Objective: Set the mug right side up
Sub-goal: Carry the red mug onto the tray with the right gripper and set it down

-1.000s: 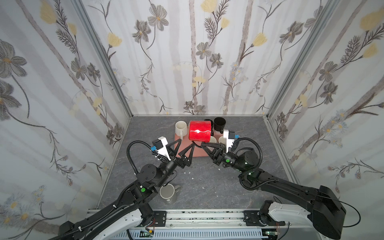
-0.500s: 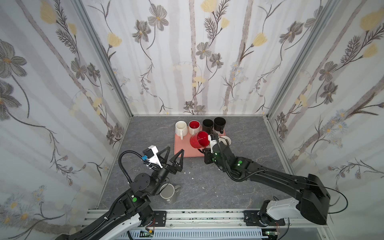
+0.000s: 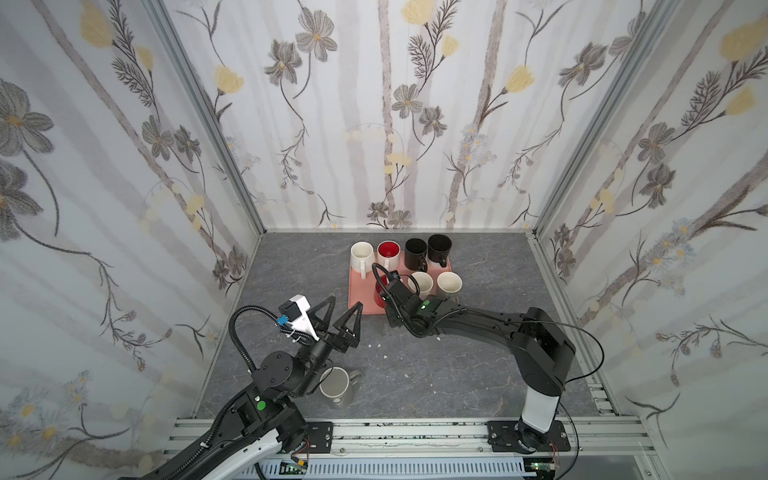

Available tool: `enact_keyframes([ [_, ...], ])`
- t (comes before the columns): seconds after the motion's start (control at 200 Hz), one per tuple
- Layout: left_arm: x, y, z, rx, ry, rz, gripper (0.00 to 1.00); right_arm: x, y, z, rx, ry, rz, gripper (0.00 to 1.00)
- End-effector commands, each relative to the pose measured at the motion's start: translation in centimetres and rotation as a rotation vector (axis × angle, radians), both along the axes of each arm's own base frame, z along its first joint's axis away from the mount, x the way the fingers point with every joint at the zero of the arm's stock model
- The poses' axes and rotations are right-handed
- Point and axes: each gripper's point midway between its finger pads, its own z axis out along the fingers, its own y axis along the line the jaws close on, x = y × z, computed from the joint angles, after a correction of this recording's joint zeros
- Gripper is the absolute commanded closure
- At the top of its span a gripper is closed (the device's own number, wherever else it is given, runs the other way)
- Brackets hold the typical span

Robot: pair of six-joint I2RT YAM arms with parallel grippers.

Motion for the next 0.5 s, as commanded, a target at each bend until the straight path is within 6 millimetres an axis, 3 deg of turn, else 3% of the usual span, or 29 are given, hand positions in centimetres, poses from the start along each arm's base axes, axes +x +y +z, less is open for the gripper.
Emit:
enact_keyframes([
  [0.0, 0.0, 0.1, -0.2, -0.003, 0.006, 0.004, 0.0, 1.2, -0.2, 0.1, -0.029, -0.04, -0.024, 1.0],
  [0.12, 0.1, 0.1, -0.4, -0.002, 0.009, 0.003, 0.0, 1.6, -0.3, -1.0, -0.059, -0.035, -0.028, 1.0],
  [0.43, 0.0, 0.1, -0.3, 0.001, 0.01, 0.005, 0.0, 2.3, -0.6, -1.3, -0.074, -0.027, -0.035, 1.0],
  [0.495, 0.1, 0.1, -0.4, 0.004, 0.014, 0.005, 0.0, 2.2, -0.5, -1.3, -0.068, -0.023, -0.03, 0.92],
])
